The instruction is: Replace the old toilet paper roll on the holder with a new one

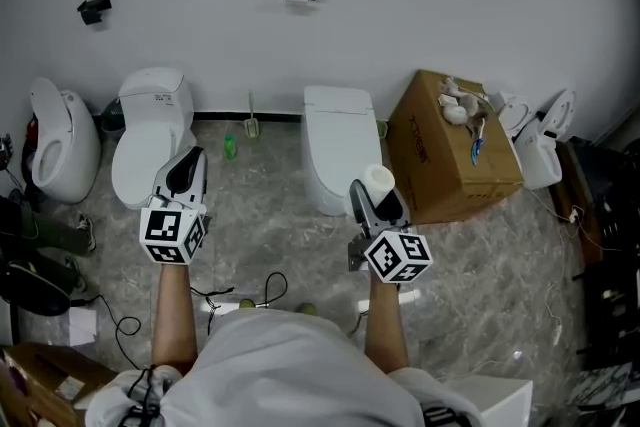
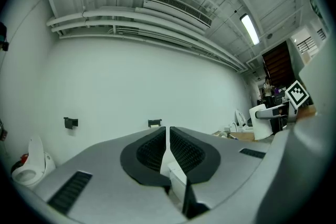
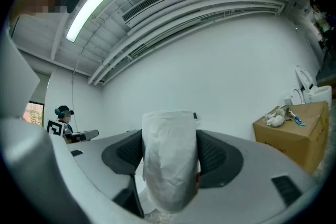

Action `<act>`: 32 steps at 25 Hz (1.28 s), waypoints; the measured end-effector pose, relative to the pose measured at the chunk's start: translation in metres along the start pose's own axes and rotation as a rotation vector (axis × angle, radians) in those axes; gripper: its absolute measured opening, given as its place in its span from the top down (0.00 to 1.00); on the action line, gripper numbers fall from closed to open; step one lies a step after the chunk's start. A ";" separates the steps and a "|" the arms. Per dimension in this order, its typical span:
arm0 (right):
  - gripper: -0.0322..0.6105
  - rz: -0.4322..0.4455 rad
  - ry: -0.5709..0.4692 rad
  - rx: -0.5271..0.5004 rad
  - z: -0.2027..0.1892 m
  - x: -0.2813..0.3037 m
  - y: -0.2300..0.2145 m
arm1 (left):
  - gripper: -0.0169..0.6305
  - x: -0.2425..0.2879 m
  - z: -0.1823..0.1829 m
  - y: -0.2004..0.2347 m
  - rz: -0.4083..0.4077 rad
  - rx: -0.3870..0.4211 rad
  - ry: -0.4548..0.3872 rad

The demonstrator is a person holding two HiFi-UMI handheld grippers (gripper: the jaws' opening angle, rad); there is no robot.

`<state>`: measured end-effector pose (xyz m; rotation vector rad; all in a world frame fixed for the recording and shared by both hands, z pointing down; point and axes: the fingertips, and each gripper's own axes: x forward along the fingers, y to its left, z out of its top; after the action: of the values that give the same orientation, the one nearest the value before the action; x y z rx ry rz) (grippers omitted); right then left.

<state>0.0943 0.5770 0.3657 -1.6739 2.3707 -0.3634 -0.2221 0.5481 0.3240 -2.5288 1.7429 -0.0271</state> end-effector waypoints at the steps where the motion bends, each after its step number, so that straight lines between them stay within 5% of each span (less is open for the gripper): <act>1: 0.48 0.001 0.000 0.004 0.000 0.000 0.000 | 0.94 0.000 0.000 -0.001 -0.002 0.002 0.001; 20: 0.48 -0.002 -0.003 0.041 0.002 -0.003 -0.043 | 0.86 0.028 -0.007 -0.038 -0.026 -0.001 0.040; 32: 0.48 0.023 0.012 0.069 0.010 -0.009 -0.114 | 0.86 0.061 -0.014 -0.096 0.007 -0.008 0.056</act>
<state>0.2016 0.5480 0.3927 -1.6172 2.3552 -0.4471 -0.1117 0.5244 0.3428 -2.5519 1.7752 -0.0909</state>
